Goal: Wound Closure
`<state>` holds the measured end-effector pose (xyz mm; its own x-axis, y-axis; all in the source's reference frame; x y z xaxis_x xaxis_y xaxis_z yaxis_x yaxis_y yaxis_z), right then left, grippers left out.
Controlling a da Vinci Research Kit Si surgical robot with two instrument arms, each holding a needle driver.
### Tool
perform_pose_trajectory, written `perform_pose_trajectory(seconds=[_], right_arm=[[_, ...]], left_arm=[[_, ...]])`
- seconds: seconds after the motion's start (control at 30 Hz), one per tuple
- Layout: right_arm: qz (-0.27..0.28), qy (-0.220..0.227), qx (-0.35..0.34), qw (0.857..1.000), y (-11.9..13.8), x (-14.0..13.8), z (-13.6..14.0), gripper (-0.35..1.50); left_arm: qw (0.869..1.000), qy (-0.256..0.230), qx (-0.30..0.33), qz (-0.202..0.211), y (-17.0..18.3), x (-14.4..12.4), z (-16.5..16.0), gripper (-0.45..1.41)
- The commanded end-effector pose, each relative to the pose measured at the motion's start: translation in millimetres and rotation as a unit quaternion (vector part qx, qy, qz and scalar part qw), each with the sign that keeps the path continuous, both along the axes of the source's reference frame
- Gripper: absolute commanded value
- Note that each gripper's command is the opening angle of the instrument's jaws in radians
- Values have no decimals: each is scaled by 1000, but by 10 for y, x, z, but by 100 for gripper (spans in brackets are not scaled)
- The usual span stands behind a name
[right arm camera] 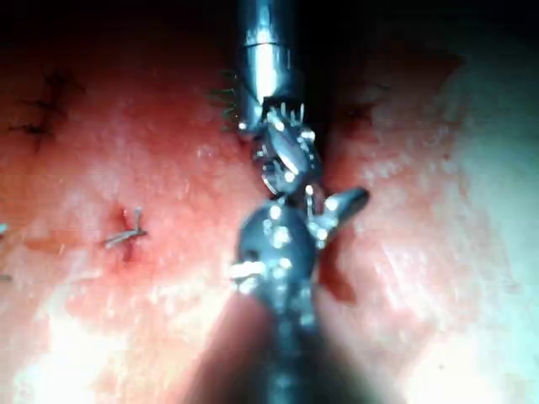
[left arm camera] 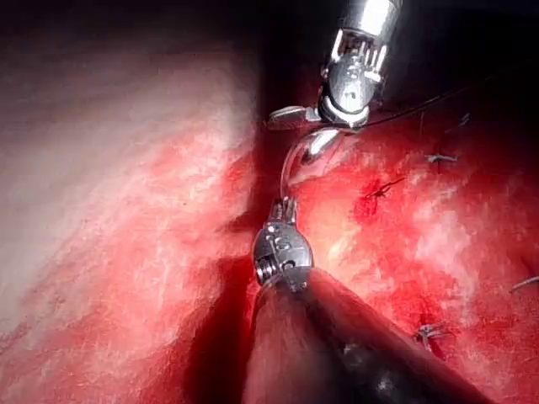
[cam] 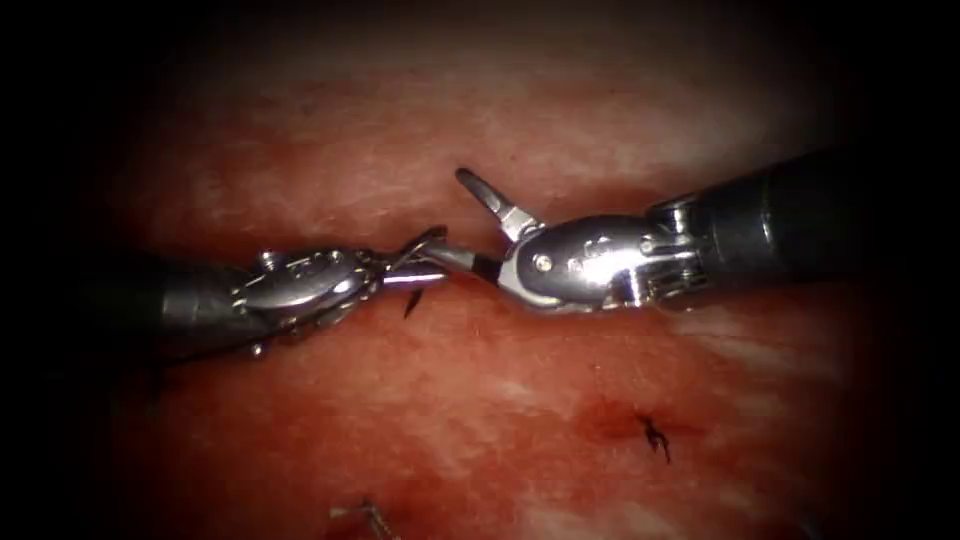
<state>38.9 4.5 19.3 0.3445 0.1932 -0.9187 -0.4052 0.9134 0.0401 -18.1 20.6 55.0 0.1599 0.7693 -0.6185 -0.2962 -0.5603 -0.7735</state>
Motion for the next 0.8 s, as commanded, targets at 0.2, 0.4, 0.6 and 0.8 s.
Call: perform_pose_trajectory(seconds=[0.2, 0.4, 0.6, 0.8], right_arm=[[-42, -19, -60, 997, -7, 10, 0, 47], [-50, -26, -81, 995, -8, 10, 1, 29], [-62, -28, -99, 993, -8, 9, 0, -35], [-84, -34, -125, 988, -9, 3, -1, -35]], left_arm=[[1000, 0, 1, 7, -5, -7, 6, -45], [1000, -1, 0, 8, -7, -7, 7, -45], [1000, 0, -1, 8, -9, -7, 7, -45], [1000, 0, -1, 8, -10, -5, 6, -45]])
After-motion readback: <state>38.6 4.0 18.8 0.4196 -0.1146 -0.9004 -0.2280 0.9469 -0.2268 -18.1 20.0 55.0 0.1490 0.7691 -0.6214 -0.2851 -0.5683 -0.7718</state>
